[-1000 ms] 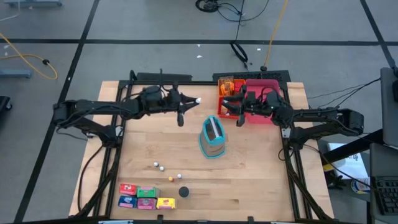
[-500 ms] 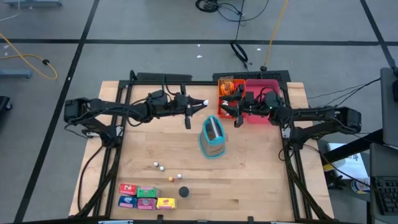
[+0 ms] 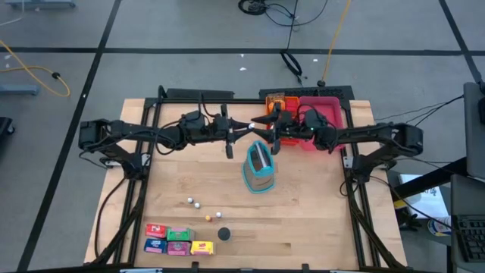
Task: Pick & Place Kitchen Items
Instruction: Put the small orange food coloring bottle into the red bin
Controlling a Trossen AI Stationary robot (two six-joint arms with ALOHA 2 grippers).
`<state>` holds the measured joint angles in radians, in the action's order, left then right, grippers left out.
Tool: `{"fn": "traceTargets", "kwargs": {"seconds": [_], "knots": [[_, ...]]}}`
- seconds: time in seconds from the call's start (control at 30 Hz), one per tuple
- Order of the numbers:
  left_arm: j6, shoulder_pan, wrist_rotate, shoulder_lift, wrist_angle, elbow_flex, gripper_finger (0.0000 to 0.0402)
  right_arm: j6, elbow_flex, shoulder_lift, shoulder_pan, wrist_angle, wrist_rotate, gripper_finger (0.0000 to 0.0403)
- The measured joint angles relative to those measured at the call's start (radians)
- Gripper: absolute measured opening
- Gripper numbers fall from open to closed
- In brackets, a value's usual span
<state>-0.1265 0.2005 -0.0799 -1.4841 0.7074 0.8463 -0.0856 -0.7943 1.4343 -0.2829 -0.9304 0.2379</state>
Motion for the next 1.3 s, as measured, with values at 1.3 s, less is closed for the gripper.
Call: {"fn": "traceTargets", "kwargs": {"seconds": [1.3], "knots": [[-0.027, 0.001, 0.135, 0.012, -0.096, 0.001, 0.0108, 0.074, 0.0, -0.035, -0.011, 0.115, -0.055, 0.0043]]}}
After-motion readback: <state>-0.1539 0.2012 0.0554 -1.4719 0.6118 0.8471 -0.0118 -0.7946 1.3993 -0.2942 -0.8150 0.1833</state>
